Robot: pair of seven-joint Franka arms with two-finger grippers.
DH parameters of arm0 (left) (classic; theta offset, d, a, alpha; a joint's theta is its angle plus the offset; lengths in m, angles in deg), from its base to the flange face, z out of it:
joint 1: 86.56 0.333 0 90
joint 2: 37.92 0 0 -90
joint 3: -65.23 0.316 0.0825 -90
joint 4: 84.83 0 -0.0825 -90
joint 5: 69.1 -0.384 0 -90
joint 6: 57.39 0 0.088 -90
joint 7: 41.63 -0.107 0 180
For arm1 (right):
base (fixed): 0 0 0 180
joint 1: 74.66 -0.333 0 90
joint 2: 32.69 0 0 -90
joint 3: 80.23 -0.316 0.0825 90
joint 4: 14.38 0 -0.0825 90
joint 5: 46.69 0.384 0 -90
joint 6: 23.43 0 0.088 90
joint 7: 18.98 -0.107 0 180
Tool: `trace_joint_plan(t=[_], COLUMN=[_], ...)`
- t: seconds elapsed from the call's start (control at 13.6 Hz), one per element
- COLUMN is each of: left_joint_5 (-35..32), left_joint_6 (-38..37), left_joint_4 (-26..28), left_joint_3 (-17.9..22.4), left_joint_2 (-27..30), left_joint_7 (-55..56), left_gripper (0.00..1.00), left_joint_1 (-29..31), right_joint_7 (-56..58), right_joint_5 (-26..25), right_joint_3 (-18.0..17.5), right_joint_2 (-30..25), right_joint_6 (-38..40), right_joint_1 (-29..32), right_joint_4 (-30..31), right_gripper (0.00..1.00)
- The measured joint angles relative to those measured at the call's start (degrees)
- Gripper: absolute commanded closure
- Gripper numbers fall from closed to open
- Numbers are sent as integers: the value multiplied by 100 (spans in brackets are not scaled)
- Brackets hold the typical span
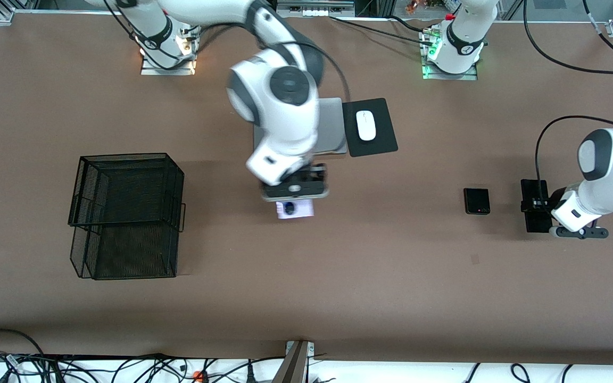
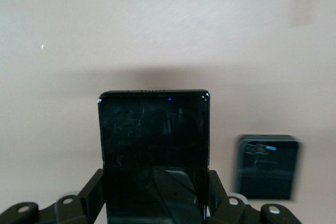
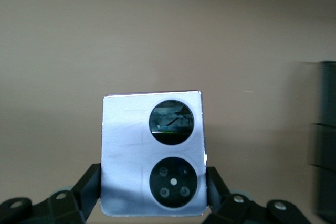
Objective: Place phones with both arms
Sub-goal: 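Lower the white phone into the basket while the left gripper carries the black phone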
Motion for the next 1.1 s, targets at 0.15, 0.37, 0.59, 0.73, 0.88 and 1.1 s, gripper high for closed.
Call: trace_joint_plan(t=[0.15, 0.37, 0.59, 0.73, 0.88, 1.1], left_joint_5=[1, 3, 3, 3, 3, 1], left_joint_6=[-540, -710, -681, -506, -149, 735], left_joint_4=[-315, -380, -450, -631, -794, -851], left_joint_3=[-205, -495, -549, -548, -546, -444], left_joint_2=[47, 20, -106, -337, -626, -1107], left_joint_7=[482, 1511, 2608, 3128, 3707, 4648], left_gripper=[71, 72, 72, 71, 66, 67], left_joint_1=[-339, -1094, -2035, -2574, -3030, -3797], right_joint_7=[670, 2048, 3521, 4467, 4953, 5045], right_joint_5=[184, 482, 1042, 1632, 2097, 2613], right_joint_3=[314, 1283, 2318, 2845, 2963, 2959], right_joint_2=[-574, -1320, -1597, -1517, -1251, -583], right_joint_6=[64, -27, -92, -192, -449, -1005], right_joint_1=[250, 340, 367, 565, 938, 1196], right_joint_4=[687, 1865, 2523, 2756, 2826, 2731], right_gripper=[100, 100, 100, 100, 100, 100])
